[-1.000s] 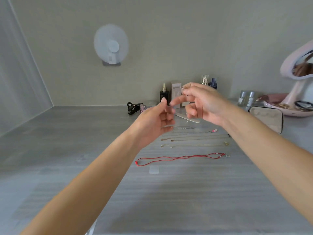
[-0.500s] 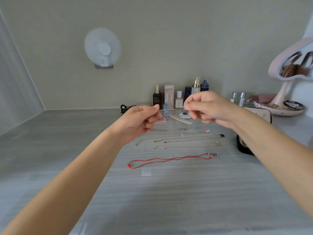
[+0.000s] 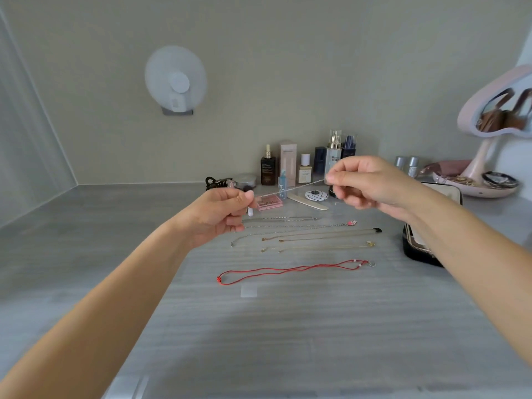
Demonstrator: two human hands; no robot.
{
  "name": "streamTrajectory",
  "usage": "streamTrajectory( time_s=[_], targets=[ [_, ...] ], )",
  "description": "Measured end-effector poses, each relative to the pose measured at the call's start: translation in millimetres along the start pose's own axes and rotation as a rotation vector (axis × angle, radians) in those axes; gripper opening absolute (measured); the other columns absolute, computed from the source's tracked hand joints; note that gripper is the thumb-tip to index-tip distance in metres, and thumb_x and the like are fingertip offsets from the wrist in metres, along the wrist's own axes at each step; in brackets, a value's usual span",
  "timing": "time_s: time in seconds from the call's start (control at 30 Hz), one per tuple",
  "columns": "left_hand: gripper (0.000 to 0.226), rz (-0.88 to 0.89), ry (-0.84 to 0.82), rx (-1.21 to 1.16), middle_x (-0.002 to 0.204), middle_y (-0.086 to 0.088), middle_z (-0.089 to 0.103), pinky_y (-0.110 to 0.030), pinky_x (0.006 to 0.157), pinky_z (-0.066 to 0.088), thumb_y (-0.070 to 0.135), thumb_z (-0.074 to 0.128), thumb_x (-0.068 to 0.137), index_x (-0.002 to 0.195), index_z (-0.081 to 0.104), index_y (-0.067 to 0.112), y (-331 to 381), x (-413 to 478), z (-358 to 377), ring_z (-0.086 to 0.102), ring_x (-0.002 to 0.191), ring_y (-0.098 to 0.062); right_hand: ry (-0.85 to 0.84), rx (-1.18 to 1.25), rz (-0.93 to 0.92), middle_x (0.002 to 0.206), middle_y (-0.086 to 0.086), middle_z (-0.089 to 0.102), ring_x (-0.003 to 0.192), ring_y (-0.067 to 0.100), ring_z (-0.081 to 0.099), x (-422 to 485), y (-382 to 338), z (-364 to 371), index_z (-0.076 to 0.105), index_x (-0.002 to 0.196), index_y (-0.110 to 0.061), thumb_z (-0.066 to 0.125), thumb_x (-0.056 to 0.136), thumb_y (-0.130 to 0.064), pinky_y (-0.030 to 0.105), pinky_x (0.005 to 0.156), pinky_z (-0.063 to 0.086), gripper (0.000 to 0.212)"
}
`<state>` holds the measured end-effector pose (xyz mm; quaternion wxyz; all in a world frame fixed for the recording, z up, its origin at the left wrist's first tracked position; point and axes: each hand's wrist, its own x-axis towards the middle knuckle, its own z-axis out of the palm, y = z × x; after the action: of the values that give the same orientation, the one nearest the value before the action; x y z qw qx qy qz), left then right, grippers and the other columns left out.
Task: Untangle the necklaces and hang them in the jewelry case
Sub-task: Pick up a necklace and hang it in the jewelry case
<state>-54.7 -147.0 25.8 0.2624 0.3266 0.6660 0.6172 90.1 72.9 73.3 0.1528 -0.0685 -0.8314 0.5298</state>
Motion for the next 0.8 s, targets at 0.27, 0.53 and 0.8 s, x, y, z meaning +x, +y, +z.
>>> streamTrajectory(
  time_s=[0.27, 0.53, 0.8],
  targets=[
    [0.012, -0.065, -0.115, -0.016, 0.085, -0.002, 0.059, -0.019, 0.057, 0.048, 0.005, 0.058, 0.086, 0.093, 0.06, 0.015, -30, 0, 34, 0.045, 0.052, -0.005, -0.088, 0.233, -0.073, 0.062, 0.001, 0.065, 0.05, 0.011, 0.059, 11, -23, 20, 0.059, 0.073, -0.016, 0.056, 0.089, -0.015, 0.019, 0.044, 0.046, 0.016],
    [0.023, 0.051, -0.203, -0.241, 0.099, 0.006, 0.069, -0.019, 0.054, 0.043, 0.025, 0.051, 0.09, 0.109, 0.061, 0.017, -16, 8, 80, 0.043, 0.047, -0.005, -0.07, 0.277, -0.037, 0.06, 0.003, 0.066, 0.052, 0.012, 0.063, 19, -24, 40, 0.058, 0.072, -0.013, 0.056, 0.089, -0.012, 0.021, 0.049, 0.052, 0.017],
    [0.023, 0.017, -0.143, -0.168, 0.059, 0.008, 0.051, -0.021, 0.05, 0.036, 0.021, 0.047, 0.094, 0.079, 0.063, 0.015, -23, 5, 66, 0.037, 0.045, -0.005, 0.18, 0.409, 0.015, 0.065, 0.006, 0.066, 0.053, 0.013, 0.064, 5, -9, 20, 0.058, 0.075, -0.011, 0.056, 0.088, -0.01, 0.024, 0.053, 0.056, 0.013]
  ],
)
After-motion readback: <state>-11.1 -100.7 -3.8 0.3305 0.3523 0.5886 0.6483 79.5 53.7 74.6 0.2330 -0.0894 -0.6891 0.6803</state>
